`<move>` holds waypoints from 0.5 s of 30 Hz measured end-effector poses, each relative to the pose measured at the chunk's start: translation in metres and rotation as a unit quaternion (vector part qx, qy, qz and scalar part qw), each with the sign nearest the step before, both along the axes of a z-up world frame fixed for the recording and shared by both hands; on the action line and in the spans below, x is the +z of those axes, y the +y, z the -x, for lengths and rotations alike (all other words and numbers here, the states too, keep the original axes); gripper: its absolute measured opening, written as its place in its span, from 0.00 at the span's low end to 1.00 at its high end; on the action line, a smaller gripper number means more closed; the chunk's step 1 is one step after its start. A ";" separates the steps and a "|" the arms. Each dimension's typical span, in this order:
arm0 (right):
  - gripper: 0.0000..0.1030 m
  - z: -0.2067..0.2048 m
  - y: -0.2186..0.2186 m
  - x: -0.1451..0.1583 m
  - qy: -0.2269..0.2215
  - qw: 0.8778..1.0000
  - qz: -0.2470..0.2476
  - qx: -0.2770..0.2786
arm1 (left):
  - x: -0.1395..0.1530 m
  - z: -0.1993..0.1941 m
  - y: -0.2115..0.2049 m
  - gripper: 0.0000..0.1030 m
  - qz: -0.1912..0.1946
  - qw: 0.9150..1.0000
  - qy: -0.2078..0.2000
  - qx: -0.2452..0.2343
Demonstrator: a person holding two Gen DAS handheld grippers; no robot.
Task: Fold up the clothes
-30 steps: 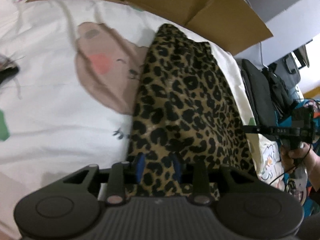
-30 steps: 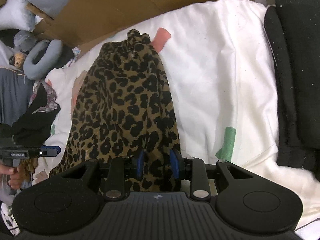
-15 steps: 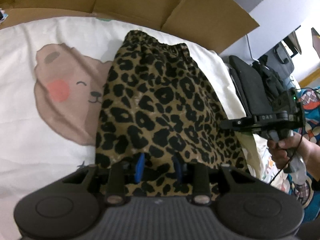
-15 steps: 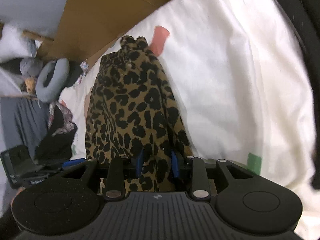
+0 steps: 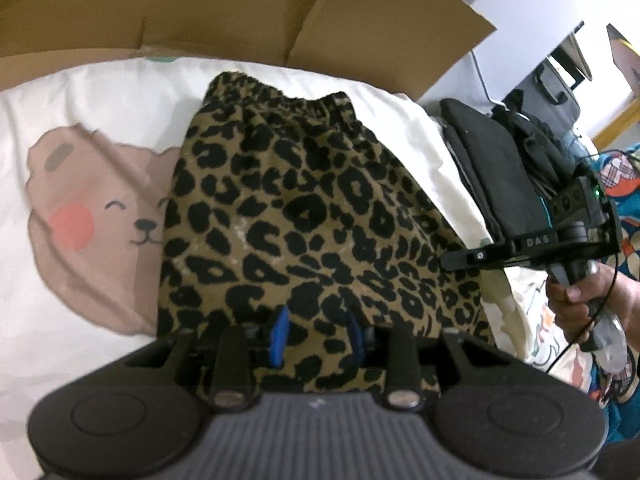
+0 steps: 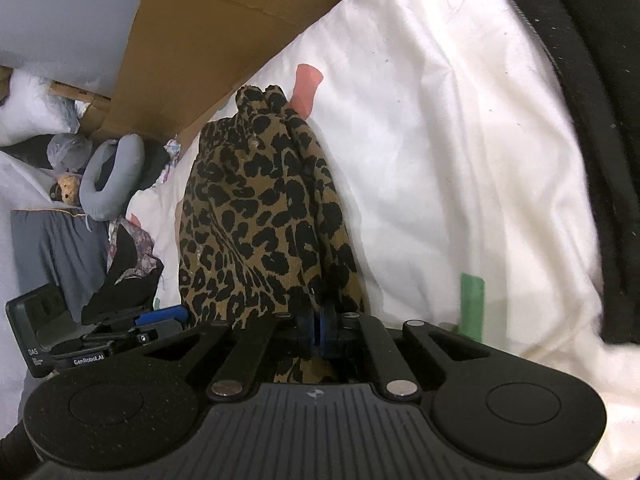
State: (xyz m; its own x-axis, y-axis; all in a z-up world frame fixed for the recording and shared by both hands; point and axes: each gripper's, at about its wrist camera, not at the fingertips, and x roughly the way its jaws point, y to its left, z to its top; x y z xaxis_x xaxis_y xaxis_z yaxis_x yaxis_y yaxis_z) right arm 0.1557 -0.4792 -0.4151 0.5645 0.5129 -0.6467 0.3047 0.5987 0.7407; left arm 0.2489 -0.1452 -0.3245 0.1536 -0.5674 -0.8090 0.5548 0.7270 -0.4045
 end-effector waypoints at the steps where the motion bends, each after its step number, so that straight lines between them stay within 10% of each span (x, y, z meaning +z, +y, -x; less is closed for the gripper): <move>1: 0.00 0.001 0.000 0.000 -0.001 1.000 0.000 0.005 | 0.000 -0.001 -0.002 0.32 -0.001 1.000 -0.001 -0.005; 15: 0.00 -0.005 -0.001 -0.008 0.006 0.999 0.030 -0.009 | -0.023 -0.016 -0.034 0.32 -0.044 0.997 -0.030 -0.063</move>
State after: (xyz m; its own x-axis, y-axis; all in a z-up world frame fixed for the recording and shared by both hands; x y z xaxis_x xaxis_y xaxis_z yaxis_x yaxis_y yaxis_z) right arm 0.1609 -0.4799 -0.4231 0.5650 0.4628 -0.6831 0.3237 0.6372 0.6994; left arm 0.2649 -0.1794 -0.3474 0.1360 -0.5131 -0.8475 0.6654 0.6811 -0.3056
